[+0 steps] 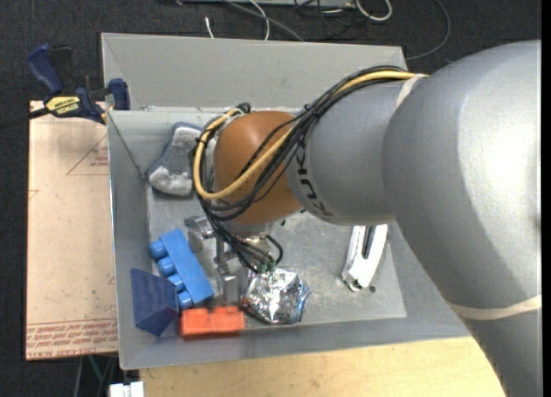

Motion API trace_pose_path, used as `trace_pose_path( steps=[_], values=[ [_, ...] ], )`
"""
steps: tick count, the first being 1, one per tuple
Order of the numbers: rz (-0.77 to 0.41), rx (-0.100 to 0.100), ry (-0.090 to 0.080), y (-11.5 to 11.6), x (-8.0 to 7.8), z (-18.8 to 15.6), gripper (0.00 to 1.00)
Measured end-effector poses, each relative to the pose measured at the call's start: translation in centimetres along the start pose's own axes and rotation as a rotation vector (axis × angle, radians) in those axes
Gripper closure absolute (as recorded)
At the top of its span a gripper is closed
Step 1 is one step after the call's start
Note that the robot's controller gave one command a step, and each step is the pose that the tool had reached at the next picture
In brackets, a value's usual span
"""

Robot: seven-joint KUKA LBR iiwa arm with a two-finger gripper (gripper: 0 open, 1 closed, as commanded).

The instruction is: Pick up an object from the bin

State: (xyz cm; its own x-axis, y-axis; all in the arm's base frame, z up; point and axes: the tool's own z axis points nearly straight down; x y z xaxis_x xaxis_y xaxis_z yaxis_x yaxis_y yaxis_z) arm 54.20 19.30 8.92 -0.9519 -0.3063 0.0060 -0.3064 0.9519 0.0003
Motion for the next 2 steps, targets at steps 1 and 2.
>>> trace_pose_path(
  steps=[1, 2],
  values=[
    [-0.114, 0.011, -0.058, 1.5, 2.3, 0.6, 0.00],
    [-0.165, 0.008, -0.050, 5.1, 1.0, 0.7, 0.00]
  ],
)
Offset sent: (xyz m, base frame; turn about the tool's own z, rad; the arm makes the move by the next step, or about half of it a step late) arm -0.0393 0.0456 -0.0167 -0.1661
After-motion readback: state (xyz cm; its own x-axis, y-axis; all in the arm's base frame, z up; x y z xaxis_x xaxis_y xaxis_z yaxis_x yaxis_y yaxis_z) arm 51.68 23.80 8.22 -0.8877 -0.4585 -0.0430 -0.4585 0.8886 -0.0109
